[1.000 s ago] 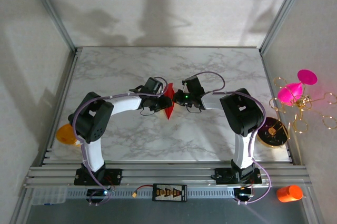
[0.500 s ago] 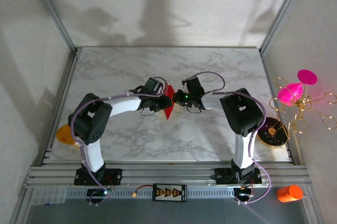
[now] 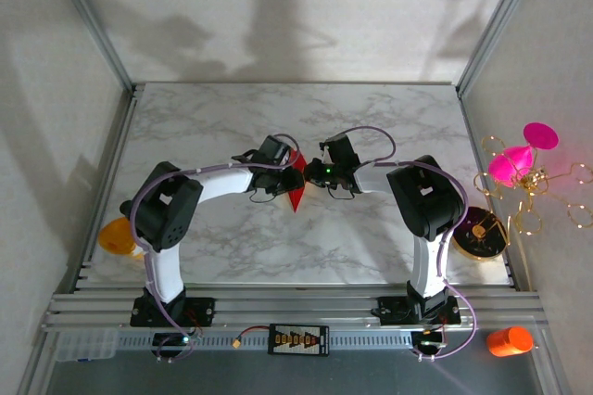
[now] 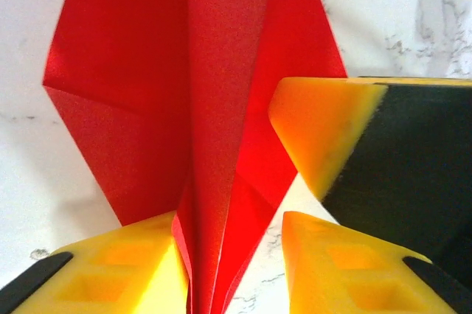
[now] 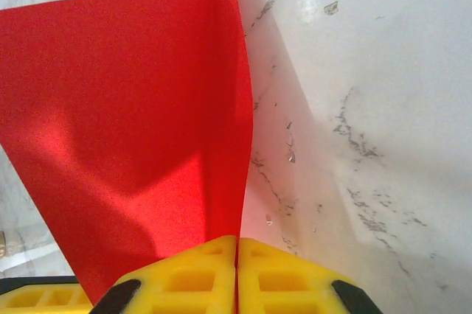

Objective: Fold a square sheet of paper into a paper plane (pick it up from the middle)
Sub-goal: Move the paper plane to the top-center of the table.

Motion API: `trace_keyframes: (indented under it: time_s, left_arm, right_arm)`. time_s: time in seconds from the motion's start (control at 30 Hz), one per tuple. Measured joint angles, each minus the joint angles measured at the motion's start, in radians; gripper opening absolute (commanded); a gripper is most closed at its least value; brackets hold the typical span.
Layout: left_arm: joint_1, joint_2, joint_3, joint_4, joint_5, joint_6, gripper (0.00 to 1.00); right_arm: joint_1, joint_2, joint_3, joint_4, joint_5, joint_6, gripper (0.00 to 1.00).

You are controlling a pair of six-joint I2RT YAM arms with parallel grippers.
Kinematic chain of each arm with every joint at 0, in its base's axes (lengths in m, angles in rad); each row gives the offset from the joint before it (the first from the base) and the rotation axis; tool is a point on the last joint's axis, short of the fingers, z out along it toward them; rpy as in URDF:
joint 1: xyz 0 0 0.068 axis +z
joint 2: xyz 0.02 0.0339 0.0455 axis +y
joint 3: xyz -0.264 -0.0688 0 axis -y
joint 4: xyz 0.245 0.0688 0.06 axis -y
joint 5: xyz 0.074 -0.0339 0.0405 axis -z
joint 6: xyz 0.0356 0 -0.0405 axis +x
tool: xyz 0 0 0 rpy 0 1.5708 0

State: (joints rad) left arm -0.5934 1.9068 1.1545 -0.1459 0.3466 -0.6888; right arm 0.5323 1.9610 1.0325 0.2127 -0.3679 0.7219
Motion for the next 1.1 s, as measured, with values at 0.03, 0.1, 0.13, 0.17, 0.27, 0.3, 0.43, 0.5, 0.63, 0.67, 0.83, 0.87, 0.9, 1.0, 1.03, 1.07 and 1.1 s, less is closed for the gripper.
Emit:
trace_keyframes:
  time_s: [0.03, 0.1, 0.13, 0.17, 0.27, 0.3, 0.43, 0.5, 0.63, 0.67, 0.83, 0.87, 0.9, 1.0, 1.03, 1.07, 1.1]
  left_arm:
    - [-0.002, 0.002, 0.003, -0.006, -0.005, 0.004, 0.36]
    - [-0.006, 0.006, 0.009, -0.016, -0.013, 0.010, 0.35]
    - [-0.007, 0.008, 0.012, -0.017, -0.019, 0.012, 0.35]
    - [-0.007, 0.011, 0.016, -0.021, -0.024, 0.013, 0.34]
    - [-0.007, 0.018, 0.029, -0.031, -0.037, 0.014, 0.32]
    - [-0.007, 0.021, 0.033, -0.032, -0.043, 0.016, 0.31]
    - [-0.007, 0.030, 0.041, -0.040, -0.059, 0.016, 0.29]
    - [-0.007, 0.038, 0.048, -0.043, -0.061, 0.016, 0.27]
    - [-0.007, 0.041, 0.054, -0.058, -0.080, 0.016, 0.23]
    - [-0.007, 0.041, 0.057, -0.063, -0.085, 0.016, 0.23]
    - [-0.007, 0.041, 0.070, -0.079, -0.111, 0.016, 0.18]
    - [-0.007, 0.041, 0.072, -0.083, -0.115, 0.015, 0.16]
    - [-0.007, 0.042, 0.074, -0.085, -0.117, 0.016, 0.15]
    - [-0.008, 0.052, 0.085, -0.092, -0.125, 0.015, 0.10]
    - [-0.007, 0.055, 0.087, -0.093, -0.128, 0.015, 0.09]
    - [-0.007, 0.058, 0.089, -0.096, -0.132, 0.016, 0.08]
    - [-0.007, 0.058, 0.091, -0.100, -0.135, 0.016, 0.07]
  right_arm:
    - [0.000, 0.000, 0.000, 0.000, 0.000, 0.000, 0.10]
    - [0.000, 0.000, 0.000, 0.000, 0.000, 0.000, 0.10]
    - [0.000, 0.000, 0.000, 0.000, 0.000, 0.000, 0.11]
    - [0.000, 0.000, 0.000, 0.000, 0.000, 0.000, 0.11]
    - [0.000, 0.000, 0.000, 0.000, 0.000, 0.000, 0.11]
    - [0.000, 0.000, 0.000, 0.000, 0.000, 0.000, 0.12]
    - [0.000, 0.000, 0.000, 0.000, -0.001, 0.000, 0.13]
    - [0.000, 0.000, 0.000, 0.000, 0.000, 0.000, 0.13]
    - [-0.003, 0.000, 0.000, 0.000, -0.001, 0.000, 0.17]
    - [-0.003, 0.000, 0.000, 0.000, -0.001, 0.001, 0.19]
    - [-0.003, -0.009, 0.000, -0.001, 0.006, 0.008, 0.33]
    - [-0.003, -0.013, 0.000, -0.002, 0.009, 0.007, 0.36]
    - [-0.003, -0.018, 0.000, -0.002, 0.010, 0.008, 0.38]
    - [-0.003, -0.046, 0.000, -0.013, 0.033, 0.006, 0.46]
    - [-0.003, -0.060, -0.001, -0.017, 0.041, 0.007, 0.49]
    - [-0.003, -0.075, -0.003, -0.019, 0.053, 0.007, 0.52]
    - [-0.003, -0.090, -0.006, -0.022, 0.063, 0.004, 0.55]
